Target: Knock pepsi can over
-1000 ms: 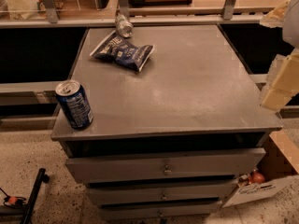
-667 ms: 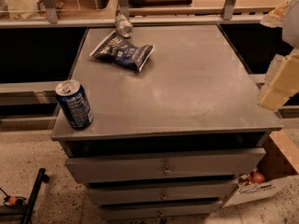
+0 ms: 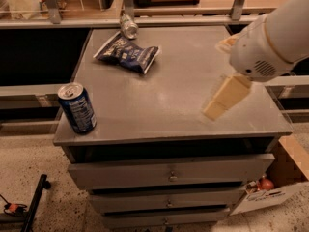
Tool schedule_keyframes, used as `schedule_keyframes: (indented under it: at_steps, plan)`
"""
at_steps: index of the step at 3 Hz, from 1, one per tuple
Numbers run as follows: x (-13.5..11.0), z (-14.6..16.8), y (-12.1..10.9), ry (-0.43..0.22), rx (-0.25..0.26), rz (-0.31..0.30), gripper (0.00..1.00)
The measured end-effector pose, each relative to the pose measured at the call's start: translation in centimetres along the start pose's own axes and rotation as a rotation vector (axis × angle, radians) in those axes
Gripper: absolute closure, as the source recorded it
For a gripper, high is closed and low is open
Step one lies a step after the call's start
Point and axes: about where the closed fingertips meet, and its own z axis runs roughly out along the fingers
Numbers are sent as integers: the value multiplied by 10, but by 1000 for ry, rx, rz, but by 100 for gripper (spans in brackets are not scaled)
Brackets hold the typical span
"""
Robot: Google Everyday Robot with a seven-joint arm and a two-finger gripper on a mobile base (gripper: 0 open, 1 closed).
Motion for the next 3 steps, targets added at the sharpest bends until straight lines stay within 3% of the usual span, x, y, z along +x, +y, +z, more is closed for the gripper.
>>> schedule_keyframes:
  at_steps: [2,3]
  plan:
    - [-114,84,17,-420,-91,-30,0]
    - [-128,85,21,-452,-95,-37,0]
